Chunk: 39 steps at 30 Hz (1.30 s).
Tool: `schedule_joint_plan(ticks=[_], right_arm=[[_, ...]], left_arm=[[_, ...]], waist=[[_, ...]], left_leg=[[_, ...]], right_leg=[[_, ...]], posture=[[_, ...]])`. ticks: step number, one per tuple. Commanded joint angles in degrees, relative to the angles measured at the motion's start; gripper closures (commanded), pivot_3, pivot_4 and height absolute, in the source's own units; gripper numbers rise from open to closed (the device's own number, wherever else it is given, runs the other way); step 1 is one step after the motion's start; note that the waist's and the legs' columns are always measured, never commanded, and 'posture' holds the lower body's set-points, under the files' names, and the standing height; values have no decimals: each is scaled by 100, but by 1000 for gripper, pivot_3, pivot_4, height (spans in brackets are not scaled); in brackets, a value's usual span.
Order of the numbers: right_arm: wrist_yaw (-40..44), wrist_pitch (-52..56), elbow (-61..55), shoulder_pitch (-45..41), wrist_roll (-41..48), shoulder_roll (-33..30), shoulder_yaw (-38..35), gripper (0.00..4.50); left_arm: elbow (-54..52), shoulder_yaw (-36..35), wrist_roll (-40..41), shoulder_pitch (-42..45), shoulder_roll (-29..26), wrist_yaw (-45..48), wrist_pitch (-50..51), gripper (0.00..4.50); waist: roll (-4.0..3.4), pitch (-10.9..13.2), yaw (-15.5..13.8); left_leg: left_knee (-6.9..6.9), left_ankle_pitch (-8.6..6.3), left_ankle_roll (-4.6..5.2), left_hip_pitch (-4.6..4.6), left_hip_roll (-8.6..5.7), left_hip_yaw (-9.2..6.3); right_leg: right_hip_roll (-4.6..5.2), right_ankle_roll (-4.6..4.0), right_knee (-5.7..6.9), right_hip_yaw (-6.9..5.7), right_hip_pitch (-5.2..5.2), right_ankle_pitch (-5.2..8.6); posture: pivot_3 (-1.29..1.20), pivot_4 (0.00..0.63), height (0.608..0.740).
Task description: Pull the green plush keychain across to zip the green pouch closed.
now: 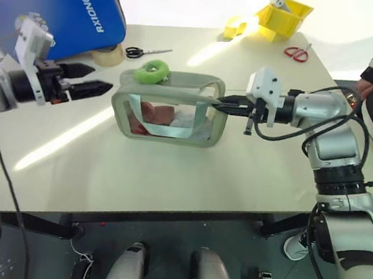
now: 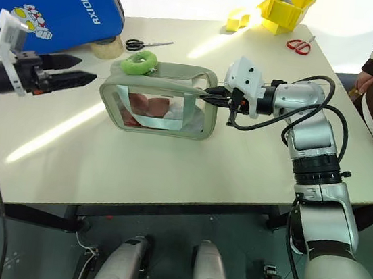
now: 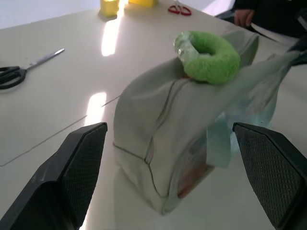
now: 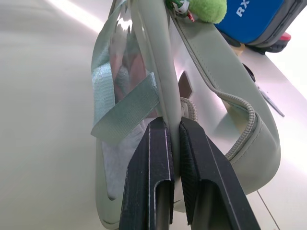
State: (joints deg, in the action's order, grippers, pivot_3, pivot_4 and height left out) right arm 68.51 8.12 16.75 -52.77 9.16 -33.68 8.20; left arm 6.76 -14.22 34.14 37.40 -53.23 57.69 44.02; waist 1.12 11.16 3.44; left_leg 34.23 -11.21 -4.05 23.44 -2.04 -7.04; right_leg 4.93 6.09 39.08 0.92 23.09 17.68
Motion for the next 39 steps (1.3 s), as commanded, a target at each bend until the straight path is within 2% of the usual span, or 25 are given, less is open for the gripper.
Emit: schedule_joint_plan(ticks=[1,8,14,17,24,31,34,39], right_arm=[[31,-36,-147,-132,57,29,-37,4500],[48,-51,-57,-201,29,53,-19,4500],[30,-41,-95,-173,24,51,-26,4500],[28,-30,-140,-137,31,35,-32,4500],[-4,-19,-140,-156,29,51,-35,4500],[-40,150,-194,-205,114,87,-76,4500],[-47,365,-241,-250,214,105,-120,3400],[27,691,-415,-305,366,-20,-212,764]], left_arm=[[-112,123,-179,-6,-1,150,-412,20],[-6,837,-752,-154,124,459,-1088,20],[392,794,-833,133,391,357,-1269,20],[378,765,-778,147,409,426,-1195,866],[300,824,-810,58,402,520,-1139,4477],[288,770,-823,64,451,389,-1066,4477],[308,714,-850,96,421,311,-1059,4500],[337,681,-897,49,359,264,-1117,4500]], waist=[[0,0,-4],[0,0,3],[0,0,11],[0,0,28],[0,0,36],[0,0,36],[0,0,44],[0,0,43]], left_leg=[[0,0,0,0,0,2],[0,0,1,0,0,6],[0,0,1,0,0,6],[0,-1,1,0,0,6],[0,-1,1,0,0,5],[0,-1,1,0,0,5],[0,0,1,0,0,5],[0,-1,1,0,0,5]], right_leg=[[0,0,0,1,0,0],[0,0,0,2,1,0],[0,1,1,2,1,0],[0,1,1,2,2,0],[0,1,1,1,2,0],[0,1,1,2,2,0],[0,1,1,2,2,0],[0,1,1,2,2,0]], posture=[[0,150,740],[0,150,740],[0,150,740],[0,150,740],[0,150,740],[0,150,740],[0,150,740],[0,150,740]])
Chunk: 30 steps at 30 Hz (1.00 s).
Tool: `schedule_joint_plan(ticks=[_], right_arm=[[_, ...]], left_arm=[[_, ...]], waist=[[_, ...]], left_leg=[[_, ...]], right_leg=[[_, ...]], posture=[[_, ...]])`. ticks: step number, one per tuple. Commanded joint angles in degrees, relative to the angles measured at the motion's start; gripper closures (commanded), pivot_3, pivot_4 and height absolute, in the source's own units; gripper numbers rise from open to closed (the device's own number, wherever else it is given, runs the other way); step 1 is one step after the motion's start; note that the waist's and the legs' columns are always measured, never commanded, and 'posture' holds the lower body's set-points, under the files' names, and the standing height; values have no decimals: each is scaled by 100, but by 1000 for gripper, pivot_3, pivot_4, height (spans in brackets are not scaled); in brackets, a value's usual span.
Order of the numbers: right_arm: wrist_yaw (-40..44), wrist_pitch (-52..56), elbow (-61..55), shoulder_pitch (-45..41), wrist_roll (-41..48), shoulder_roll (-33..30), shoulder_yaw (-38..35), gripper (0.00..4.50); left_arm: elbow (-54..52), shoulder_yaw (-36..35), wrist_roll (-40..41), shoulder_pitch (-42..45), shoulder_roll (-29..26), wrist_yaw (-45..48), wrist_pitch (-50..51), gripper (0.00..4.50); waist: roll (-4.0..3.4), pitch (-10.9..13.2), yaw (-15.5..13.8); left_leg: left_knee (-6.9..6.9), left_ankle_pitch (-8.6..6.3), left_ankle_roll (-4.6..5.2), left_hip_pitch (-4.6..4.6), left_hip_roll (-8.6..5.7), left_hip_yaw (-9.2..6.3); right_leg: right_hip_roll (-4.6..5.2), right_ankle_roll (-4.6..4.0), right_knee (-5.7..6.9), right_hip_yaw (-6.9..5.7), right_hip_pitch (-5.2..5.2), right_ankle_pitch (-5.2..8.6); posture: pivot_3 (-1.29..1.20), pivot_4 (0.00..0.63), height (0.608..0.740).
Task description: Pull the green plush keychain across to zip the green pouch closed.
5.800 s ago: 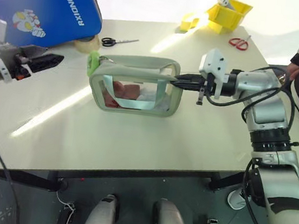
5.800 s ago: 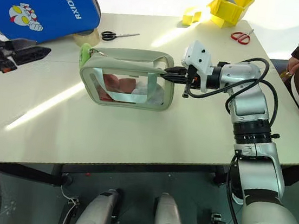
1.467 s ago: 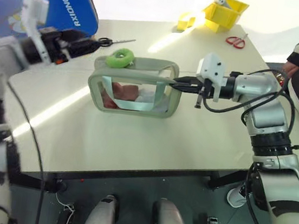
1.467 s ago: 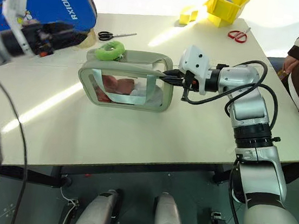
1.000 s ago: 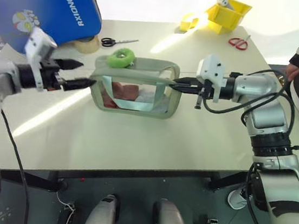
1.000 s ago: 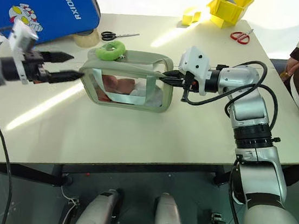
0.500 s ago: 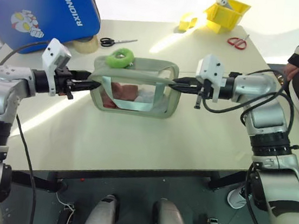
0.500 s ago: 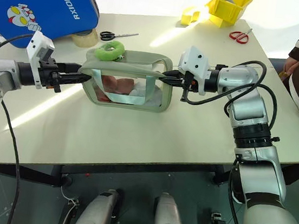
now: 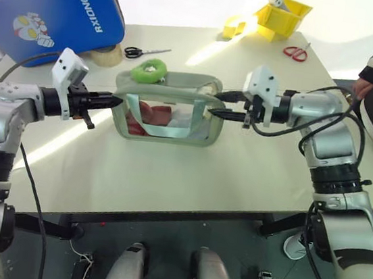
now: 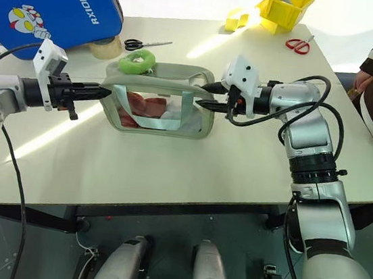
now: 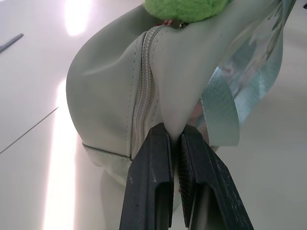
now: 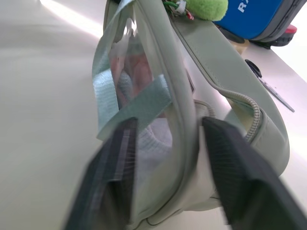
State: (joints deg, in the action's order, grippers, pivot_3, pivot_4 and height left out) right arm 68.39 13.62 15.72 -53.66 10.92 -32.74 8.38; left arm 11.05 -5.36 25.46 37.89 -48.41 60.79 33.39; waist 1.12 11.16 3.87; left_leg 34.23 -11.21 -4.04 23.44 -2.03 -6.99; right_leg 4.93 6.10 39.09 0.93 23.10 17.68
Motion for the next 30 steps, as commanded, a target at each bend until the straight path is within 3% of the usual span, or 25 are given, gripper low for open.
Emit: schedule_joint_plan(ticks=[1,5,10,14,19,30], right_arm=[[61,239,-388,-235,237,-166,-262,194],[-69,1281,-957,-587,864,-90,-505,38],[-1025,2249,-1158,-1261,1287,818,-598,38],[-1484,1773,-581,-1474,634,1253,-122,38],[-1724,427,610,-1745,-190,1442,293,38],[-1698,-51,1050,-1978,-436,2141,458,38]], left_arm=[[-98,-218,-26,-12,-130,-52,-50,4500],[-132,-246,-23,-63,-157,-32,-94,4500],[-256,-217,12,-109,-148,12,-70,4500],[-250,-208,14,-65,-145,27,-48,4500],[-264,-225,18,-29,-140,-2,-29,4500],[-321,-235,33,-74,-108,-47,-27,4500]], waist=[[0,0,-2],[-1,0,22],[0,-1,20],[4,-3,-9],[4,-2,-22],[3,-2,14]], left_leg=[[0,0,0,0,0,0],[0,0,0,0,0,0],[-3,0,0,-1,11,0],[0,0,0,0,10,-1],[2,0,0,4,6,0],[-2,0,0,4,10,0]], right_leg=[[0,0,0,0,0,0],[0,0,0,1,2,0],[-12,-1,9,6,11,-1],[-12,-1,8,6,10,-1],[-11,-2,8,6,10,-1],[-15,-2,8,7,16,-1]], posture=[[0,150,740],[0,150,740],[0,150,740],[0,150,740],[0,150,740],[0,150,740]])
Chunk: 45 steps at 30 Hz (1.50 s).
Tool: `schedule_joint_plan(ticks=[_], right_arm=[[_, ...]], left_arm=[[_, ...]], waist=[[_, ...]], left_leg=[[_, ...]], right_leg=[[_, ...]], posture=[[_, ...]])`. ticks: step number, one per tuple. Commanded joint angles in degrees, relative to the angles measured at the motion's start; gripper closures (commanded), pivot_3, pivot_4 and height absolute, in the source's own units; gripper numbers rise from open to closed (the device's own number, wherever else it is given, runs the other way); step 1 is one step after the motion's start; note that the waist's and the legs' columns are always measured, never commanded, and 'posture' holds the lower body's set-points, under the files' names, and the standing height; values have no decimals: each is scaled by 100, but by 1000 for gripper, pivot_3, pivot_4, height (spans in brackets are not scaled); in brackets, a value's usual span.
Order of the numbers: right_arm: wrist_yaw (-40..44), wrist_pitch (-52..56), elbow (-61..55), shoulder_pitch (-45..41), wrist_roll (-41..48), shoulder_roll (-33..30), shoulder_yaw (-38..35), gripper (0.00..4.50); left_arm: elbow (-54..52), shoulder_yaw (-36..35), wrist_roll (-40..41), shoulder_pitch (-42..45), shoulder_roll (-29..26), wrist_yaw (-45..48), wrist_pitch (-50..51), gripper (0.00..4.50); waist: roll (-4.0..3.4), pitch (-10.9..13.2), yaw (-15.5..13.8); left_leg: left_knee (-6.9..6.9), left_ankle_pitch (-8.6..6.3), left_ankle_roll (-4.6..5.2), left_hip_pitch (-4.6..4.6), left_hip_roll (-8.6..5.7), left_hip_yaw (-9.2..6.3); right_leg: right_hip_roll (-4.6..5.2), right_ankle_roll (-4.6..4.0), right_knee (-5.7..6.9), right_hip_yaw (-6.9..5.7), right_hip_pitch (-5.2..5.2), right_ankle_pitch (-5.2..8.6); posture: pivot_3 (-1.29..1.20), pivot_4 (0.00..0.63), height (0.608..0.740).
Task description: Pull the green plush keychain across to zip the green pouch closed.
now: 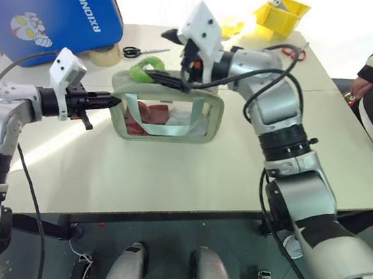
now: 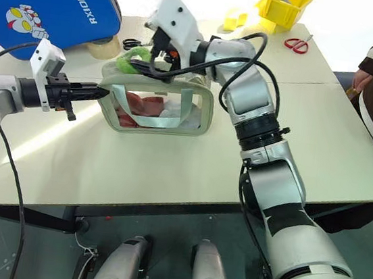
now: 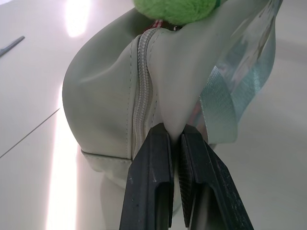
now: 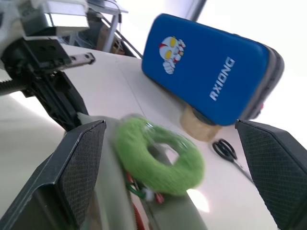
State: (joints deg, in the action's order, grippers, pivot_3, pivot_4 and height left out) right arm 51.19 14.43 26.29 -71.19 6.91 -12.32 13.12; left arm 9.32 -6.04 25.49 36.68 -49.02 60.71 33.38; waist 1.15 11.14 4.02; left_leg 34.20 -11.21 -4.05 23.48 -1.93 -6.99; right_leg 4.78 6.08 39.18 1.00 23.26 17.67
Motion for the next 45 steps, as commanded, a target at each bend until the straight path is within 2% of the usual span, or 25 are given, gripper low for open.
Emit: schedule_joint_plan(ticks=[1,7,12,18,22,27,34,45], right_arm=[[26,-155,38,-234,-54,142,-4,38],[37,-211,612,-422,-304,483,180,38],[100,386,874,-642,-301,698,175,38],[-51,539,1241,-804,-434,820,137,38],[-95,528,1430,-879,-564,824,178,1754],[-233,344,1684,-1009,-694,760,106,4414],[-402,-133,1786,-1022,-862,650,51,4473],[-29,196,943,-783,-763,257,11,4473]], left_arm=[[-146,-162,27,50,-41,-41,-30,4500],[-151,-130,15,59,-2,-44,-49,4500],[-180,-116,16,64,17,-46,-54,4500],[-252,-142,37,8,39,-89,-41,4500],[-299,-161,60,-35,49,-120,-32,4500],[-358,-188,81,-110,57,-148,-26,4500],[-365,-219,86,-111,35,-166,-20,4500],[-251,-209,42,-53,-1,-129,-64,4500]], waist=[[0,0,-1],[0,0,5],[0,0,0],[0,0,0],[0,0,-1],[0,0,-1],[0,0,1],[0,0,-1]], left_leg=[[0,0,0,0,0,0],[-1,0,0,-1,0,-1],[-1,0,0,-1,0,-1],[-1,0,0,0,0,-2],[-1,0,0,0,0,-2],[-1,0,0,0,-1,-2],[-1,0,0,-1,-1,-2],[-1,0,0,0,-1,-2]], right_leg=[[0,0,0,0,0,0],[-1,0,1,0,0,0],[-1,0,1,0,1,0],[-1,0,1,0,1,0],[-1,0,1,0,0,0],[-1,0,1,1,1,0],[-1,0,1,1,1,0],[-1,0,1,1,0,0]], posture=[[0,150,740],[0,150,740],[0,150,740],[0,150,740],[0,150,740],[0,150,740],[0,150,740],[0,150,740]])
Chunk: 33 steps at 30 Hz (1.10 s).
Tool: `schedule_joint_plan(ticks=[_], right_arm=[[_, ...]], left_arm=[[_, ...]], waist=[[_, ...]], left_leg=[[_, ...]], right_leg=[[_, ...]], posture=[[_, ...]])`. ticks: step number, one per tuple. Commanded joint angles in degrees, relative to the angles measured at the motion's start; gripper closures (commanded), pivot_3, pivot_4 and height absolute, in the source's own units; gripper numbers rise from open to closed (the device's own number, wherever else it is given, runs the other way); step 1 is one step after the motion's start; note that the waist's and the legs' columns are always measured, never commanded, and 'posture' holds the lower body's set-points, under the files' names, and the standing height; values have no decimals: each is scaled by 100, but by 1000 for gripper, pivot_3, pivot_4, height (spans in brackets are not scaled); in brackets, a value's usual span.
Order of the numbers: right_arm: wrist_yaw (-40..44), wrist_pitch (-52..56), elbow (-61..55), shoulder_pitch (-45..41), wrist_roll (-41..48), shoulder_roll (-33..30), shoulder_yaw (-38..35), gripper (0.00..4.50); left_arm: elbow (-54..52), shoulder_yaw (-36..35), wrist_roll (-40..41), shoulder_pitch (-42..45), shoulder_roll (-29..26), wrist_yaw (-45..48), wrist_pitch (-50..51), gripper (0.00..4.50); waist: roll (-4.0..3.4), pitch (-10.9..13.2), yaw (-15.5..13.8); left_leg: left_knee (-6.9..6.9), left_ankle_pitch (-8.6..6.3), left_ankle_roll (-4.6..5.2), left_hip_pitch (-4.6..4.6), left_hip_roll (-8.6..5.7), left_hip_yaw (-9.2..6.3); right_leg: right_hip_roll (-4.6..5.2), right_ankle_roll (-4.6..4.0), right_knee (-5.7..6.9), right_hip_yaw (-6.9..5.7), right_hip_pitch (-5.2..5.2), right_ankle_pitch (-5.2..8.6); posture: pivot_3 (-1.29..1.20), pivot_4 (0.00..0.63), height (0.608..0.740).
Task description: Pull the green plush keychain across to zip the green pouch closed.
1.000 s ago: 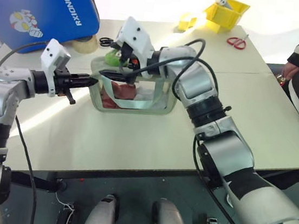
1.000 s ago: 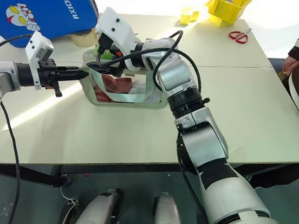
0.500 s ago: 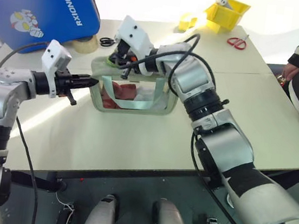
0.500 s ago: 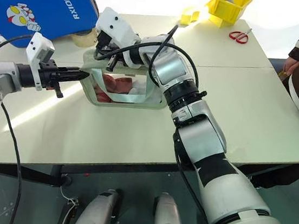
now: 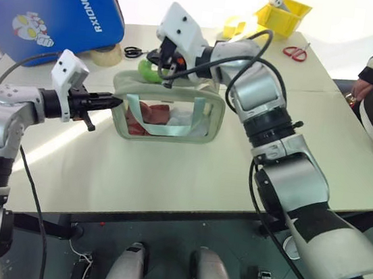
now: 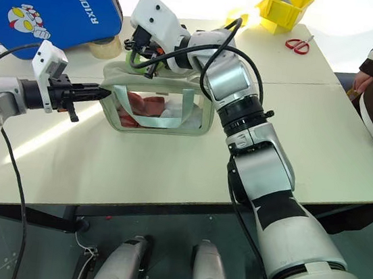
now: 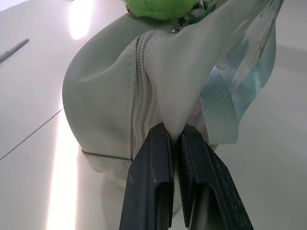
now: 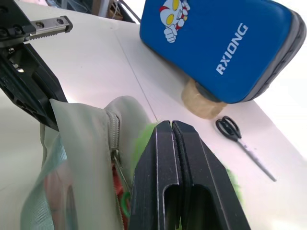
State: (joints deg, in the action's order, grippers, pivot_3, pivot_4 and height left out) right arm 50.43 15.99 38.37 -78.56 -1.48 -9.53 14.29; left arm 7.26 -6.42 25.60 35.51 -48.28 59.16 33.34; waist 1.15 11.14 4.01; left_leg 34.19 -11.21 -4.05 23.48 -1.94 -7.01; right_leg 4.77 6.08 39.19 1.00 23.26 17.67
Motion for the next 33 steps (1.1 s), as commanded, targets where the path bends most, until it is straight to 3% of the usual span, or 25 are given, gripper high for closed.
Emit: schedule_joint_plan(ticks=[1,4,6,9,12,13,15,23,33], right_arm=[[41,64,-266,-76,103,-34,-146,4473],[-39,-140,-166,-171,65,-73,-189,4473],[-124,-350,35,-256,19,-70,-207,3961],[-361,-882,355,-390,-171,-80,-128,2725],[-641,-1639,702,-566,-544,-98,84,1277],[-689,-1782,821,-619,-621,-79,121,598],[-837,-2029,1076,-734,-779,-31,182,106],[-973,-2722,1994,-1019,-1291,44,409,106],[-639,-2648,2368,-1037,-1286,57,333,106]], left_arm=[[-35,-167,26,75,-77,29,-65,4500],[13,-158,11,109,-81,36,-82,4500],[11,-159,11,99,-90,48,-84,4500],[7,-169,13,91,-99,58,-77,4500],[16,-167,9,97,-101,61,-74,4500],[21,-163,7,103,-100,61,-73,4500],[31,-153,2,116,-92,58,-74,4500],[-30,-178,19,67,-92,29,-48,4500],[-73,-216,31,15,-89,-28,-34,4500]], waist=[[0,0,1],[0,0,0],[0,0,1],[-1,0,1],[-1,0,2],[-1,0,3],[-1,0,5],[-1,0,5],[-1,1,6]], left_leg=[[0,0,0,0,0,0],[0,0,0,0,0,0],[0,0,0,0,0,0],[-1,0,0,0,0,0],[-1,0,0,0,0,1],[-1,0,0,0,0,1],[-2,0,0,0,0,1],[-2,0,0,0,0,2],[-3,0,0,0,0,2]], right_leg=[[0,0,0,0,0,0],[0,0,0,0,0,0],[0,0,0,0,0,0],[0,0,0,0,0,0],[0,0,0,0,1,0],[0,0,0,0,1,0],[0,0,0,0,2,0],[0,0,-1,2,2,0],[-1,0,0,2,2,0]], posture=[[0,150,740],[0,150,740],[0,150,740],[0,150,740],[0,150,740],[0,150,740],[0,150,740],[0,150,740],[0,150,740]])
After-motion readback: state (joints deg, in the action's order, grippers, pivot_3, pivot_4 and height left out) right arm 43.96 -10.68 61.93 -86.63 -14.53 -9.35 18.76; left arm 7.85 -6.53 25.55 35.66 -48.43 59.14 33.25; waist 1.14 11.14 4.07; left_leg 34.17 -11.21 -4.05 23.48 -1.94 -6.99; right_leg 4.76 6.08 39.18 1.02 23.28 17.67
